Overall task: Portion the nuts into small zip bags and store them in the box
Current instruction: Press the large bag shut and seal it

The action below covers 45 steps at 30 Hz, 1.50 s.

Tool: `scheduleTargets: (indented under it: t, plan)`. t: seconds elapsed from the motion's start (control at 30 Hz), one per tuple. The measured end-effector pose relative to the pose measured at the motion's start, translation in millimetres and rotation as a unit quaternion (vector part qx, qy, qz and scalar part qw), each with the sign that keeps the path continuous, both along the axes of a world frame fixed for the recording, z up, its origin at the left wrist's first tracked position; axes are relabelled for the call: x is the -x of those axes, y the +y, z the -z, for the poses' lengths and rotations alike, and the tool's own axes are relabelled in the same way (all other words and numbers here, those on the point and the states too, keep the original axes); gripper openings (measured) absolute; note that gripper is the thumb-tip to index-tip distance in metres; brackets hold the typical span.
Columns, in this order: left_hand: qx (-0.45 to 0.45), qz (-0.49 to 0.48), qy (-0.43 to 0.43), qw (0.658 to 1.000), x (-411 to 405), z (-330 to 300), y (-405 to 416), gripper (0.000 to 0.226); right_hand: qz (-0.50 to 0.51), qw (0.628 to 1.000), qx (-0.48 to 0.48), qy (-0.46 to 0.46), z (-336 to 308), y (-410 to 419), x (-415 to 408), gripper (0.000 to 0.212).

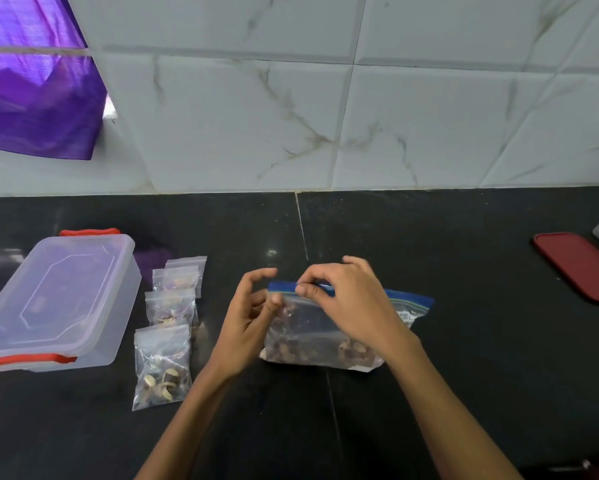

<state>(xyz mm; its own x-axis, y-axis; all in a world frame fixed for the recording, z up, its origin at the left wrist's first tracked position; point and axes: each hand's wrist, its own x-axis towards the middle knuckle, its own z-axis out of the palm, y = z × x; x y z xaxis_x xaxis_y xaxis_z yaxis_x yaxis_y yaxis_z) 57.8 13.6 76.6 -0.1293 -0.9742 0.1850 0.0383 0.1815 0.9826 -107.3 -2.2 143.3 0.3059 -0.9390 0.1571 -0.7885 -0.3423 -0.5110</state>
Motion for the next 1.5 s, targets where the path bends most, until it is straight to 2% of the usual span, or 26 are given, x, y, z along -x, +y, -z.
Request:
scheduleTargets:
  t: [0.03, 0.1, 0.27, 0.43, 0.57, 0.67, 0.8, 0.93, 1.0, 1.07, 1.13, 1.2, 1.27, 1.3, 1.33, 1.37, 1.4, 1.43, 1.47, 1.5]
  plan:
    - [-0.018, 0.000, 0.005, 1.000, -1, 6, 1, 0.041, -0.002, 1.000, 0.014, -0.007, 0, -3, -3, 0.015]
    - [-0.060, 0.027, 0.003, 0.998, -2, 21, 2, 0.051, 0.009, 0.999, 0.044, -0.013, 2, -6, -6, 0.012]
    - [-0.099, 0.034, -0.097, 0.990, -3, 57, 7, 0.018, 0.060, 0.992, 0.105, -0.029, 0, -17, -7, 0.012]
    - [-0.126, 0.014, -0.112, 0.986, -5, 61, 0, 0.008, 0.077, 0.989, 0.123, -0.026, -3, -30, -12, 0.010]
    - [-0.142, 0.016, -0.110, 0.984, -8, 68, 4, 0.011, 0.015, 0.997, 0.079, -0.009, -2, -32, -19, 0.010]
    - [-0.141, 0.022, -0.113, 0.983, -11, 67, 7, 0.020, -0.053, 0.998, 0.030, 0.033, -5, -32, -27, 0.033]
    - [-0.149, 0.033, -0.115, 0.982, -12, 66, 7, 0.021, -0.068, 0.994, 0.083, 0.032, -7, -37, -41, 0.013]
    - [-0.151, 0.055, -0.103, 0.982, -13, 63, 6, 0.006, -0.070, 0.990, 0.117, 0.029, -7, -33, -52, 0.011]
    - [-0.151, 0.064, -0.097, 0.982, -16, 63, 5, 0.006, -0.085, 0.993, 0.084, 0.017, -17, -31, -49, 0.016]
    - [-0.149, 0.067, -0.091, 0.982, -18, 66, 3, 0.011, -0.087, 0.996, 0.015, 0.026, -34, -32, -28, 0.036]
    - [-0.163, 0.068, -0.083, 0.981, -20, 68, -1, 0.020, -0.065, 0.991, -0.080, 0.084, -51, -37, 10, 0.060]
    - [-0.170, 0.048, -0.066, 0.982, -22, 65, -3, 0.042, -0.017, 0.971, -0.182, 0.153, -54, -43, 49, 0.064]
    - [-0.140, -0.034, -0.059, 0.988, -18, 60, 1, 0.085, 0.010, 0.962, -0.242, 0.129, -43, -49, 72, 0.039]
    - [-0.114, -0.104, -0.078, 0.985, -13, 57, 6, 0.107, 0.016, 0.967, -0.238, 0.092, -36, -51, 76, 0.023]
    - [-0.080, -0.185, -0.122, 0.972, -7, 55, 15, 0.116, 0.020, 0.973, -0.221, 0.067, -31, -51, 77, 0.011]
    - [-0.023, -0.266, -0.188, 0.945, 0, 52, 25, 0.112, 0.022, 0.977, -0.204, 0.050, -27, -50, 77, 0.005]
    - [0.066, -0.324, -0.257, 0.908, 8, 51, 35, 0.096, 0.024, 0.980, -0.193, 0.036, -24, -49, 76, 0.004]
    - [0.178, -0.340, -0.310, 0.870, 17, 49, 43, 0.075, 0.022, 0.983, -0.184, 0.022, -23, -46, 74, 0.005]
    - [0.292, -0.303, -0.346, 0.838, 28, 49, 49, 0.054, 0.019, 0.985, -0.173, 0.008, -23, -44, 72, 0.006]
    - [0.390, -0.225, -0.377, 0.809, 38, 52, 52, 0.037, 0.016, 0.986, -0.163, -0.006, -23, -41, 70, 0.007]
